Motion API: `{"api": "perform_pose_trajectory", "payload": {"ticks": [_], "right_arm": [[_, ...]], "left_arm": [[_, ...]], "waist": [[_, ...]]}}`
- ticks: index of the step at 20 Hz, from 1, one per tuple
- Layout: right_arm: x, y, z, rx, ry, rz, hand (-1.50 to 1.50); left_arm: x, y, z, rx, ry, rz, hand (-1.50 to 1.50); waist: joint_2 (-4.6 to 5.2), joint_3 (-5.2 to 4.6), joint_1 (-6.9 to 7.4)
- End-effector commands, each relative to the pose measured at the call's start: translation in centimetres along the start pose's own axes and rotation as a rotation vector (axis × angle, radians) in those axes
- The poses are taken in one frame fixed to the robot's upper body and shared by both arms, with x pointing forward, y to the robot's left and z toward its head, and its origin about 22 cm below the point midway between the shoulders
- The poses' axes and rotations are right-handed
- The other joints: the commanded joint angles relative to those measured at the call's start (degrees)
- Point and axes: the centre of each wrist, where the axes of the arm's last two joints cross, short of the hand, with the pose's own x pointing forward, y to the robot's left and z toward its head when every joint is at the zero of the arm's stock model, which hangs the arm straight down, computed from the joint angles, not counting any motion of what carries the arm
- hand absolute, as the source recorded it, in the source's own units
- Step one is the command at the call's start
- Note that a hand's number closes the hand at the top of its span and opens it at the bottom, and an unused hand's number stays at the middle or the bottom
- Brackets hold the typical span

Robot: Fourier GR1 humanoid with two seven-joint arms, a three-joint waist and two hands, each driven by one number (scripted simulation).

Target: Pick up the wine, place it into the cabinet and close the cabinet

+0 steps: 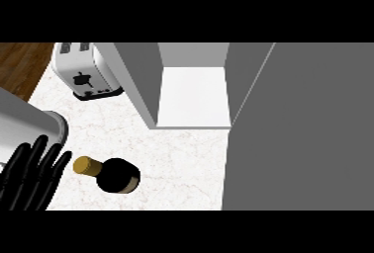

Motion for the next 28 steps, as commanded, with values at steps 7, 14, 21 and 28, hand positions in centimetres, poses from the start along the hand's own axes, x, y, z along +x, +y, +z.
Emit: {"api": "perform_pose_trajectory", "payload": {"ticks": [7,14,21,28], "right_arm": [[3.7,0.5,1.9,0.021,-0.02,-0.029,-1.5],[4.2,1.5,2.7,0.028,-0.024,-0.034,-1.5],[3.7,0.7,1.8,0.021,-0.022,-0.017,-1.5],[4.3,0.3,1.3,0.023,-0.037,-0.016,-1.5]], "left_arm": [[-2.2,3.1,-0.2,-0.055,0.051,0.124,-1.5],[-7.1,5.7,-1.3,-0.049,0.071,0.145,-1.5],[-11.2,5.7,0.6,0.016,0.062,0.1,-1.5],[-11.1,10.0,-0.3,0.02,0.068,0.098,-1.5]], "waist": [[0.01,0.03,0.11],[-0.01,0.02,-0.19],[0.0,0.04,0.1],[0.04,0.04,0.15]]}}
